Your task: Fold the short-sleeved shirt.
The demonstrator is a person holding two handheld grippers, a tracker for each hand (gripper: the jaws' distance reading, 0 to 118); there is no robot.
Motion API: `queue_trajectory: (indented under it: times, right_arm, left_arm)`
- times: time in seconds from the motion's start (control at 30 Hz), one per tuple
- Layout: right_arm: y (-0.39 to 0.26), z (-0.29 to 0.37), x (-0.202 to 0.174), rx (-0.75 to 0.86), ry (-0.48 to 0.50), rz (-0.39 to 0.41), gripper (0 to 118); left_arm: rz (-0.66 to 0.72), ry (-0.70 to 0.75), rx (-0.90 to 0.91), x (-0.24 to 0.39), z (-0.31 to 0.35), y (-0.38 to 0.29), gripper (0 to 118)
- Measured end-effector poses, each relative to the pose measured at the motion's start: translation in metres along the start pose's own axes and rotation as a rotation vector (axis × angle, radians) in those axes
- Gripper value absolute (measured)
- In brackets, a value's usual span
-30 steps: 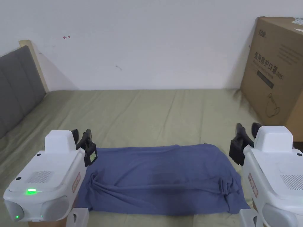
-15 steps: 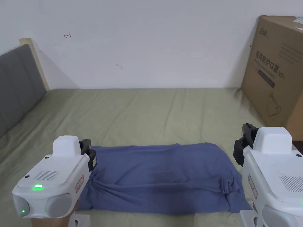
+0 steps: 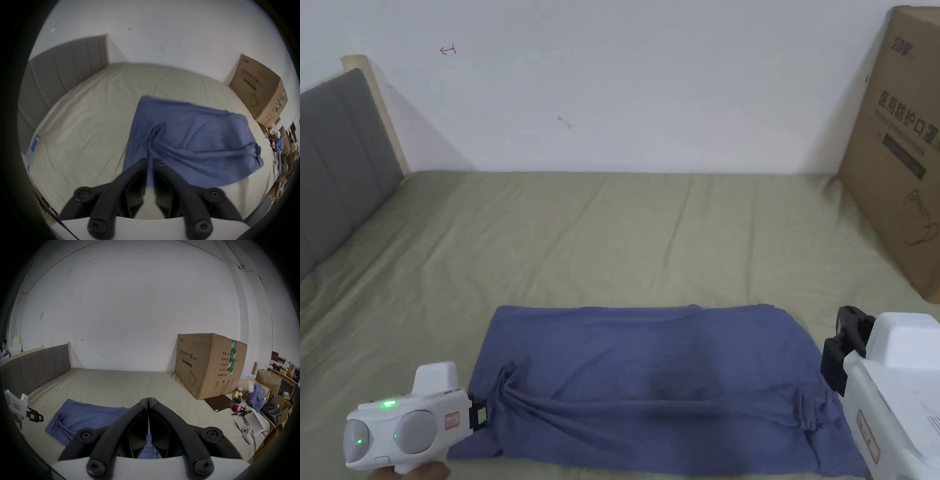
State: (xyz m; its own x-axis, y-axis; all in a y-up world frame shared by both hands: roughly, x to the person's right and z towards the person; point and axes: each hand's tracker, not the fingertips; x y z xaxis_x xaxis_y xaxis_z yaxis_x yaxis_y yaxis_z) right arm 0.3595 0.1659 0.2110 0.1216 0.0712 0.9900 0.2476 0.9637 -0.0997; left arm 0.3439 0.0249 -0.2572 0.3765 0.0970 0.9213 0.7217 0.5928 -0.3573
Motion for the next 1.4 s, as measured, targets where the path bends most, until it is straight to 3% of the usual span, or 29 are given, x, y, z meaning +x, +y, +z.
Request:
queue_trajectory:
  times: [0.03,0.07,0.1,0.2,0.3,0.33,0.4,0.43,0.5,0.53,0.67,0.7,0.77,0.8,0.83,0.97,1.03,1.1,1.2,1.23,1.27,1.3,1.33,1.4]
  right_arm:
    - [-0.003,-0.004,-0.001,-0.012,-0.002,0.003,0]
    - [-0.006,-0.007,-0.002,-0.023,-0.005,0.007,0]
    - [-0.009,-0.011,-0.002,-0.032,-0.009,0.010,0]
    - [-0.019,-0.020,-0.002,-0.066,-0.006,0.006,0]
    - [-0.027,-0.027,0.000,-0.096,-0.012,0.006,0]
    - [-0.030,-0.029,0.001,-0.104,-0.013,0.004,0]
    - [-0.035,-0.032,0.004,-0.123,-0.019,-0.003,0]
    - [-0.038,-0.032,0.007,-0.133,-0.022,-0.007,0]
    - [-0.043,-0.034,0.012,-0.154,-0.027,-0.013,0]
    - [-0.047,-0.035,0.016,-0.168,-0.033,-0.017,0]
    - [-0.070,-0.048,0.040,-0.283,-0.077,-0.088,7]
    - [-0.078,-0.056,0.047,-0.332,-0.084,-0.103,19]
    - [-0.097,-0.074,0.060,-0.432,-0.072,-0.135,73]
    - [-0.107,-0.084,0.066,-0.489,-0.060,-0.160,91]
    - [-0.119,-0.093,0.073,-0.519,-0.056,-0.179,100]
    - [-0.158,-0.124,0.081,-0.648,-0.076,-0.185,99]
    - [-0.177,-0.139,0.080,-0.720,-0.069,-0.164,92]
    - [-0.190,-0.149,0.079,-0.759,-0.065,-0.161,78]
    - [-0.200,-0.149,0.080,-0.756,-0.001,-0.233,45]
    - [-0.198,-0.143,0.076,-0.741,-0.002,-0.257,25]
    - [-0.194,-0.138,0.074,-0.726,0.000,-0.278,15]
    - [-0.190,-0.134,0.073,-0.699,0.019,-0.295,15]
    - [-0.185,-0.130,0.070,-0.700,0.004,-0.278,8]
    - [-0.180,-0.124,0.074,-0.665,0.003,-0.243,8]
  left_arm:
    - [0.041,-0.008,-0.023,-0.006,-0.009,-0.002,69]
    - [0.068,-0.009,-0.050,-0.010,-0.016,-0.003,92]
    - [0.085,-0.009,-0.086,-0.013,-0.024,-0.005,108]
    - [0.063,0.016,-0.103,-0.016,-0.038,-0.012,110]
    - [0.018,0.048,-0.128,-0.015,-0.053,-0.016,106]
    - [0.012,0.054,-0.134,-0.015,-0.059,-0.017,98]
    - [-0.004,0.053,-0.154,-0.015,-0.069,-0.020,69]
    - [0.005,0.052,-0.169,-0.016,-0.073,-0.022,46]
    - [0.016,0.038,-0.146,-0.016,-0.069,-0.024,32]
    - [0.030,0.005,-0.136,-0.013,-0.065,-0.022,8]
    - [-0.030,0.019,-0.115,-0.005,-0.057,-0.020,4]
    - [-0.025,0.016,-0.103,-0.006,-0.052,-0.019,4]
    - [-0.014,0.001,-0.087,-0.009,-0.044,-0.016,4]
    - [-0.003,-0.010,-0.079,-0.011,-0.040,-0.014,4]
    - [0.005,-0.021,-0.076,-0.013,-0.037,-0.012,4]
    - [0.004,-0.021,-0.065,-0.014,-0.034,-0.010,4]
    - [0.008,-0.024,-0.066,-0.014,-0.034,-0.011,4]
    - [0.002,-0.021,-0.071,-0.014,-0.036,-0.011,4]
    - [-0.006,-0.021,-0.075,-0.015,-0.036,-0.011,4]
    - [-0.004,-0.022,-0.076,-0.015,-0.036,-0.012,4]
    - [0.002,-0.023,-0.076,-0.016,-0.036,-0.012,4]
    - [0.008,-0.026,-0.075,-0.017,-0.034,-0.012,4]
    - [0.015,-0.027,-0.070,-0.018,-0.032,-0.012,4]
    - [0.023,-0.033,-0.067,-0.020,-0.027,-0.012,4]
